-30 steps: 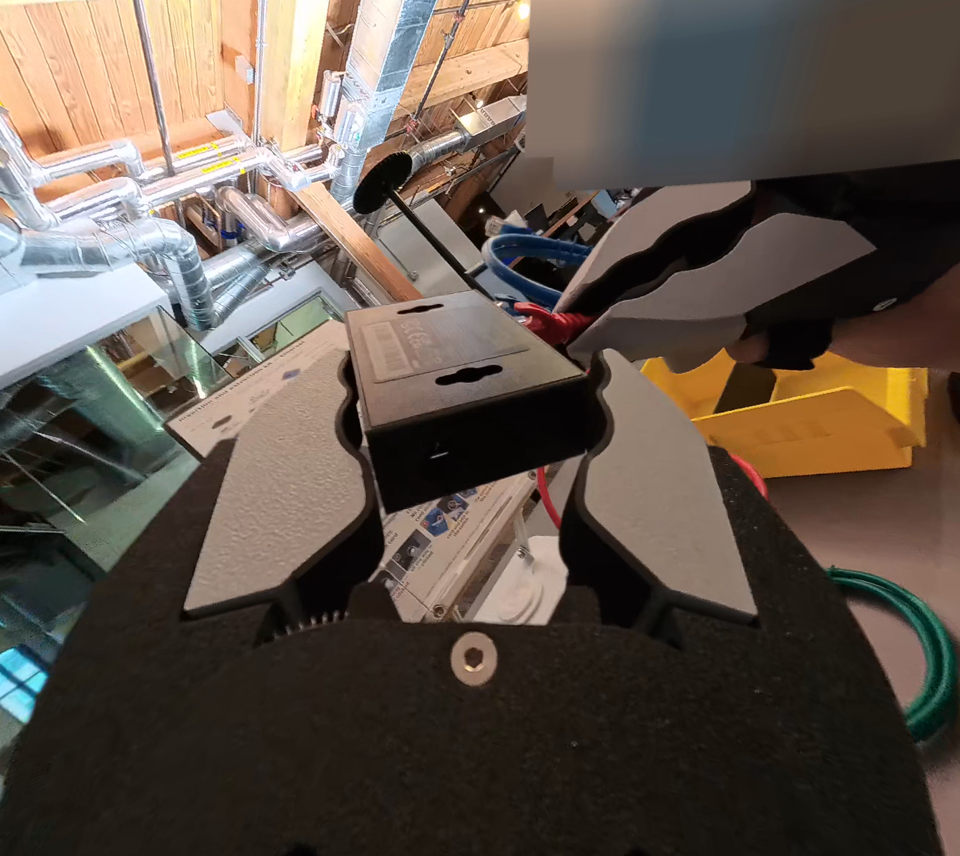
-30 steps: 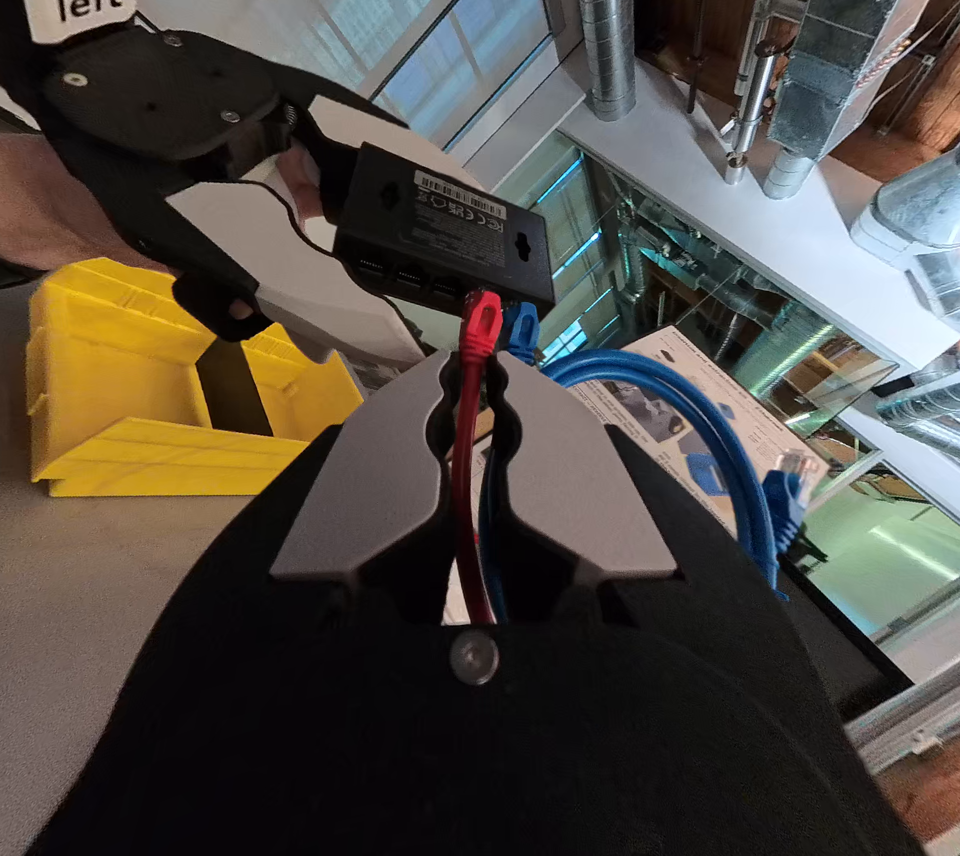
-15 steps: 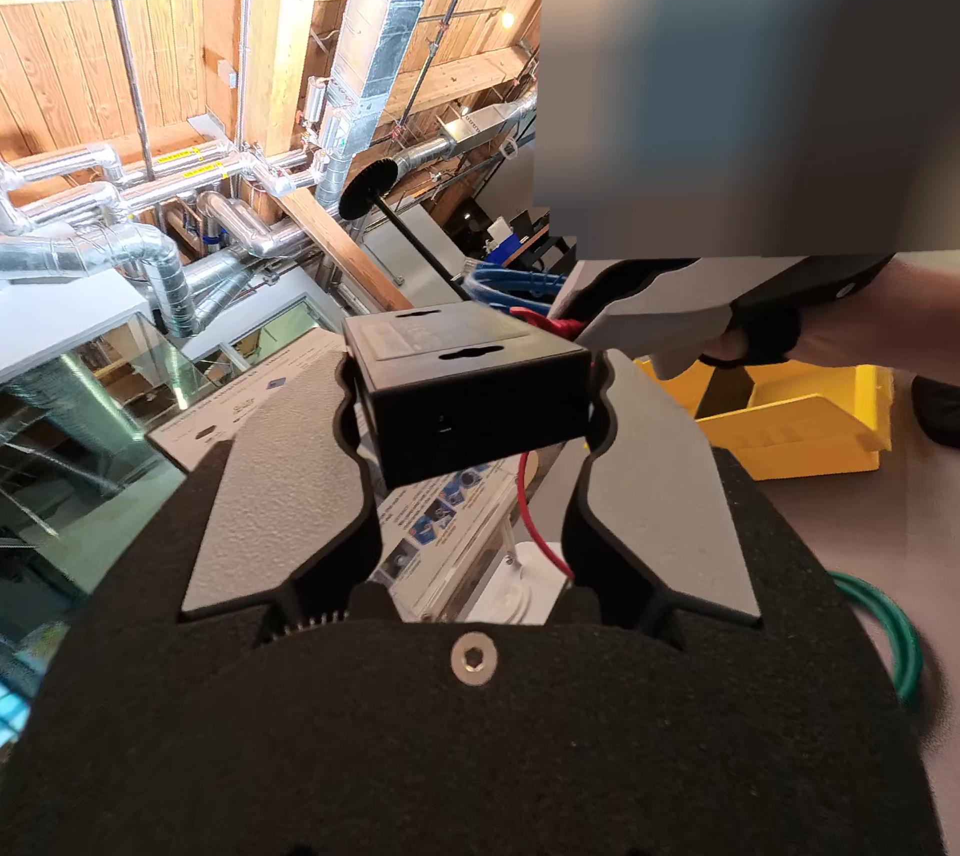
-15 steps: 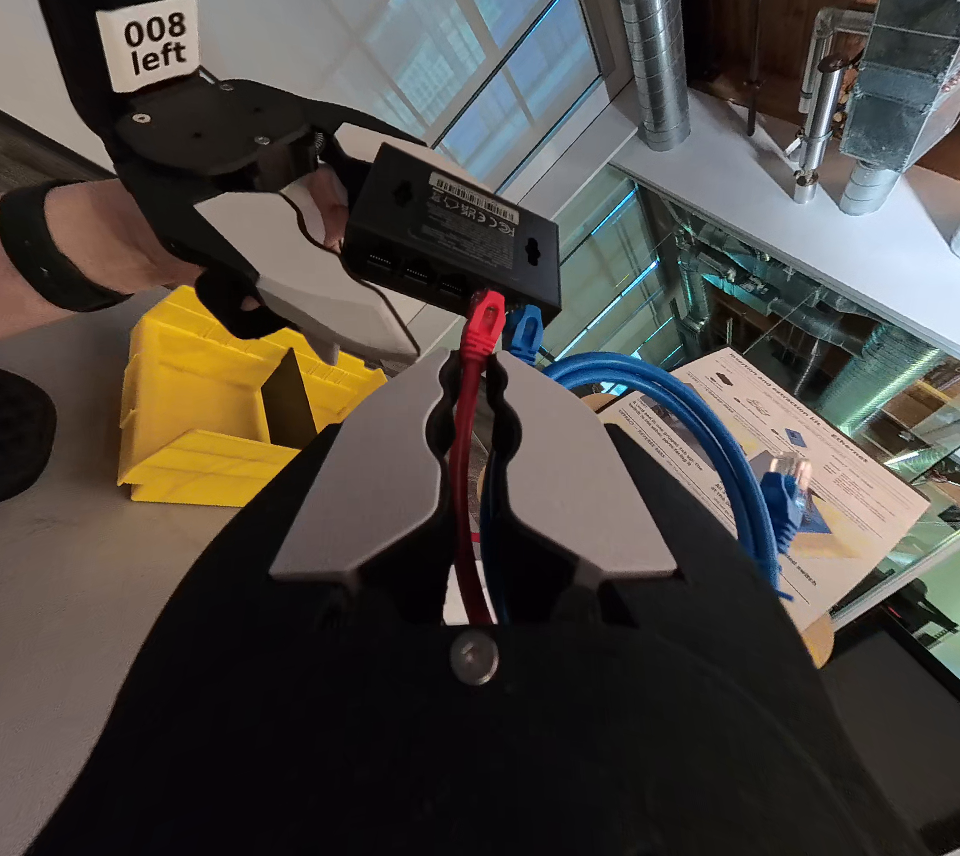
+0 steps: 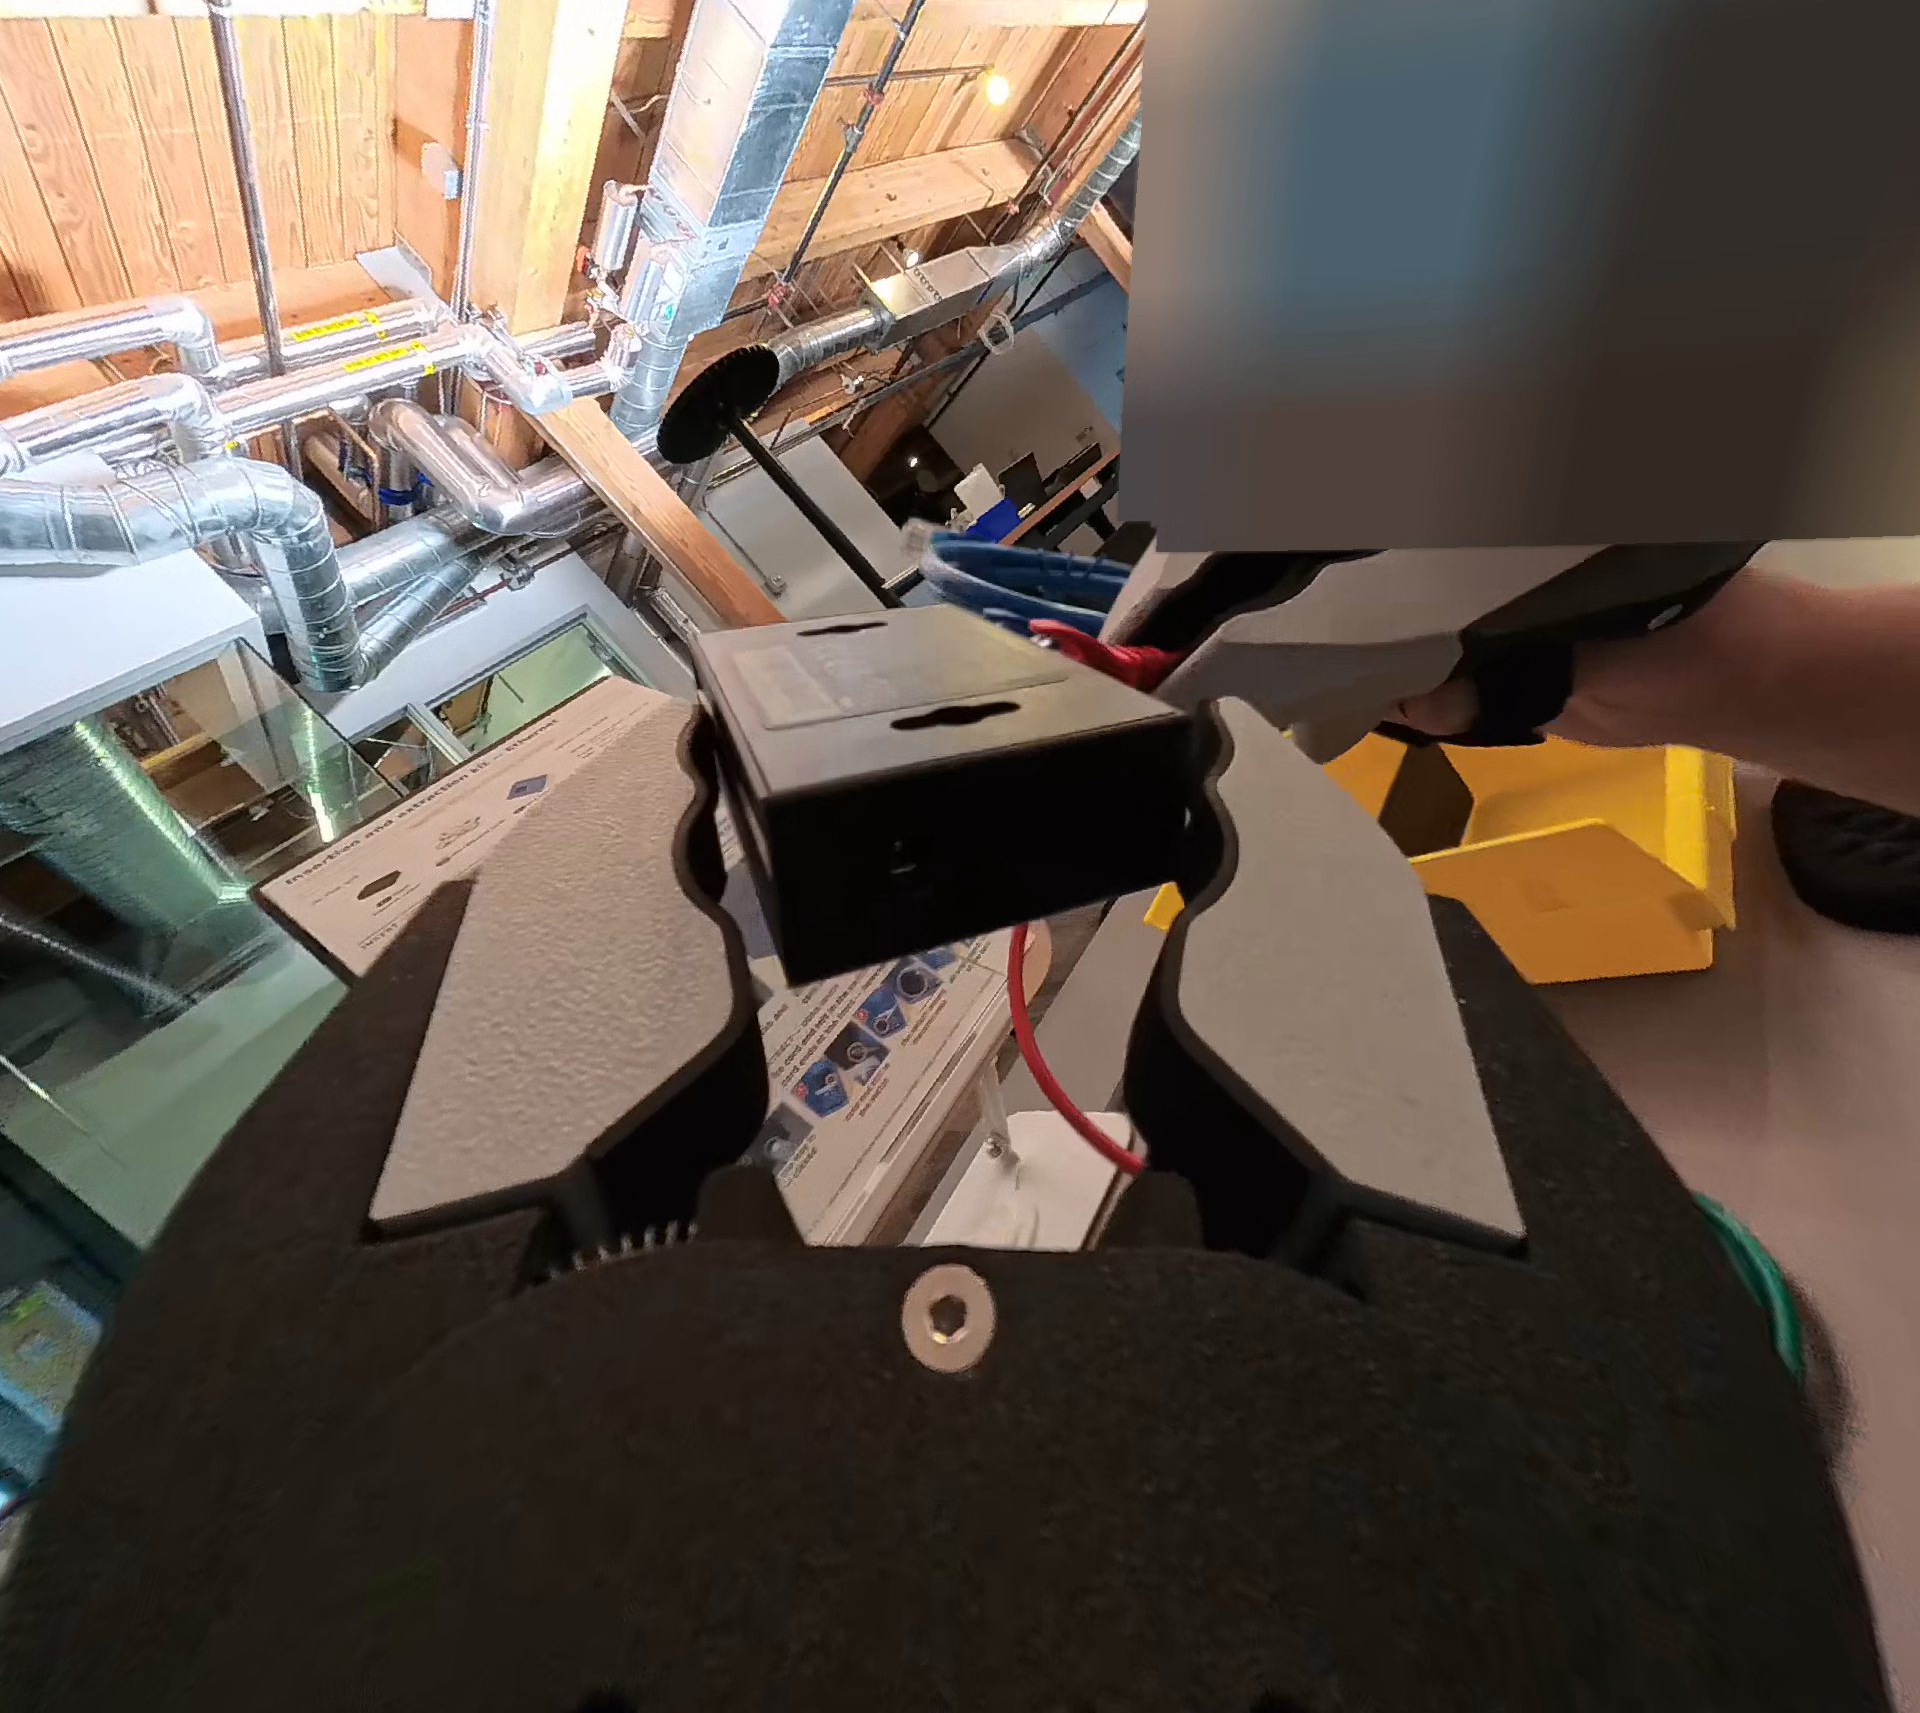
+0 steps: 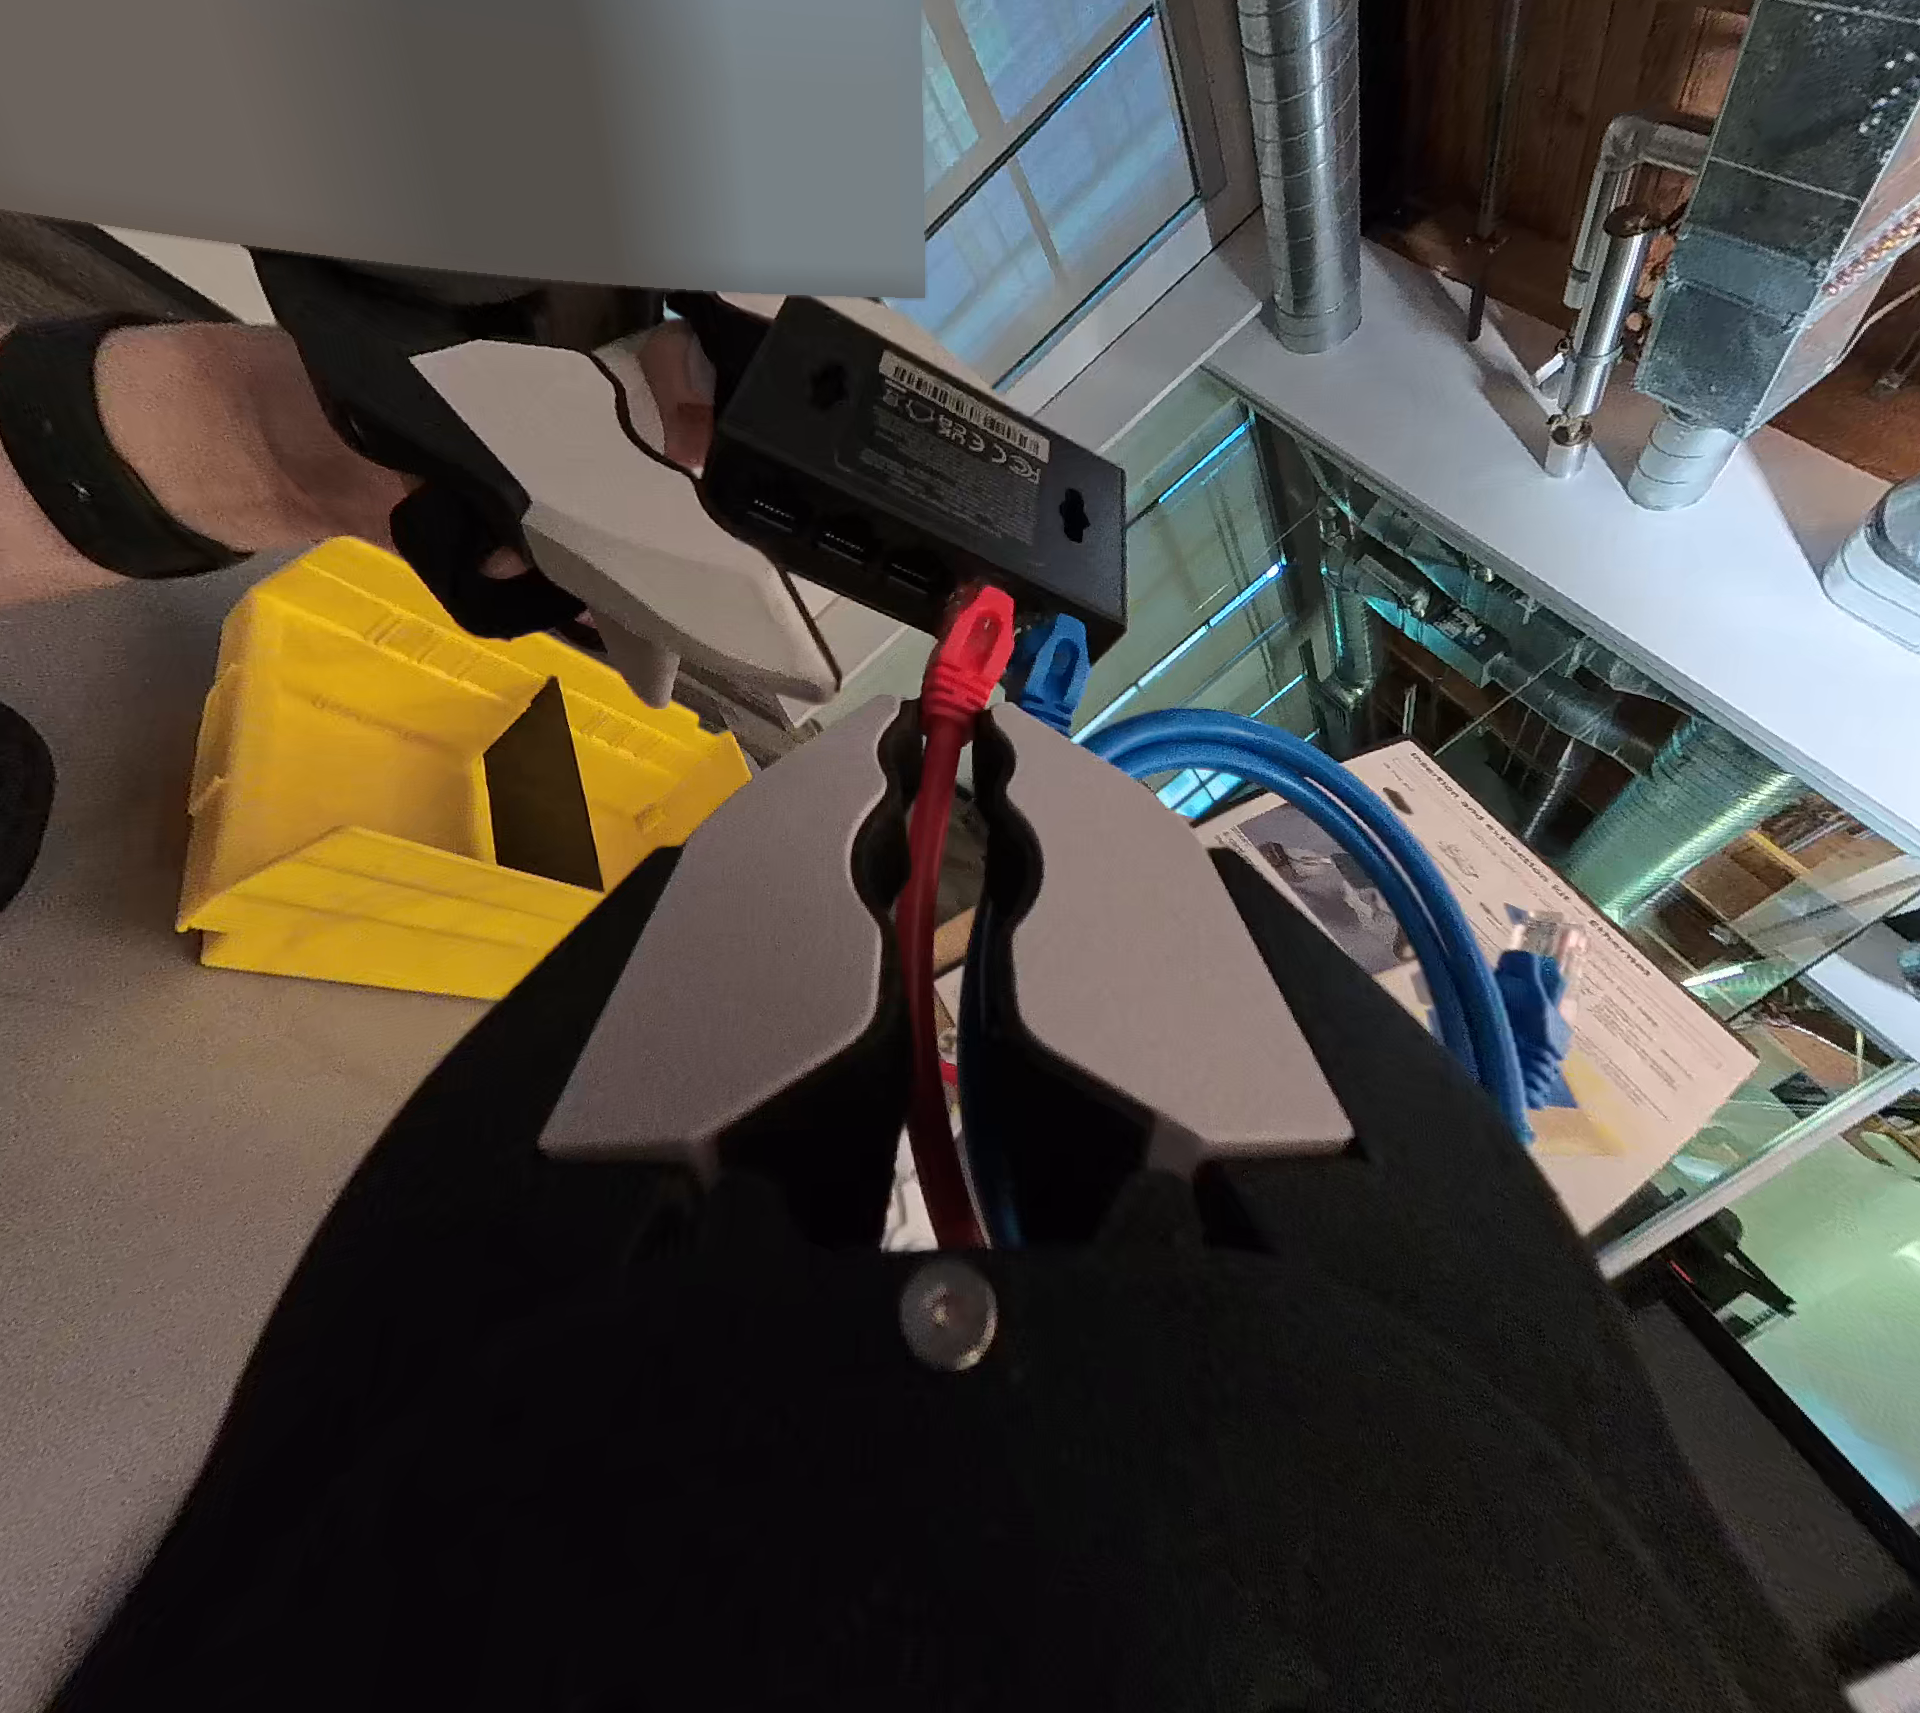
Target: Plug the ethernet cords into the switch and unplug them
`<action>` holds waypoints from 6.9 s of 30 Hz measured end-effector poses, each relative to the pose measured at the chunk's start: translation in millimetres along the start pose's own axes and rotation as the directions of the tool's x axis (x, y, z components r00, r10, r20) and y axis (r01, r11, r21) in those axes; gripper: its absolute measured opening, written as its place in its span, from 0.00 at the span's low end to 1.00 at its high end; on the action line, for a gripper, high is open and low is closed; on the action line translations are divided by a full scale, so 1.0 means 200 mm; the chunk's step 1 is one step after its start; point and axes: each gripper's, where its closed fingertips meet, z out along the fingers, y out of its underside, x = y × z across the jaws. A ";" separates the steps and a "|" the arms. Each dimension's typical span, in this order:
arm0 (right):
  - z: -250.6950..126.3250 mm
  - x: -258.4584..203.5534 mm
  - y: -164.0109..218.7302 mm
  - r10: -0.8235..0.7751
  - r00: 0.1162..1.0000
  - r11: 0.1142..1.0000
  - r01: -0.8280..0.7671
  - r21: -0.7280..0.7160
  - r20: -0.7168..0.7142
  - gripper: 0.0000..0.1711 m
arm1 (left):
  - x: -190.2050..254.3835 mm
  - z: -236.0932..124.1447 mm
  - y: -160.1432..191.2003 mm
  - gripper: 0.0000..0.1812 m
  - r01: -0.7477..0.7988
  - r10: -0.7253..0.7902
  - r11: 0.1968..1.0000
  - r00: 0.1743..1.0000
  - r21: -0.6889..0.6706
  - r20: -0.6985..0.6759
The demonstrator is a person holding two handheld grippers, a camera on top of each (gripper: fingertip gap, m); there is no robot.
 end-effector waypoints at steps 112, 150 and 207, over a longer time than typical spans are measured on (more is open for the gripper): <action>-0.06 0.02 -0.14 -0.216 0.973 0.976 0.214 -0.034 -0.075 0.07 | 0.04 -0.03 -0.25 0.43 -0.369 0.320 0.919 0.905 0.141 0.280; -0.08 -0.01 -0.08 -0.398 0.917 0.908 0.393 -0.147 -0.006 0.06 | 0.06 0.04 -0.11 0.54 -0.345 0.328 0.936 0.928 0.070 0.176; 0.01 0.12 0.03 0.052 0.951 0.972 -0.118 -0.203 -0.306 0.06 | -0.13 0.01 -0.08 0.35 -0.205 0.234 0.971 0.915 -0.121 0.330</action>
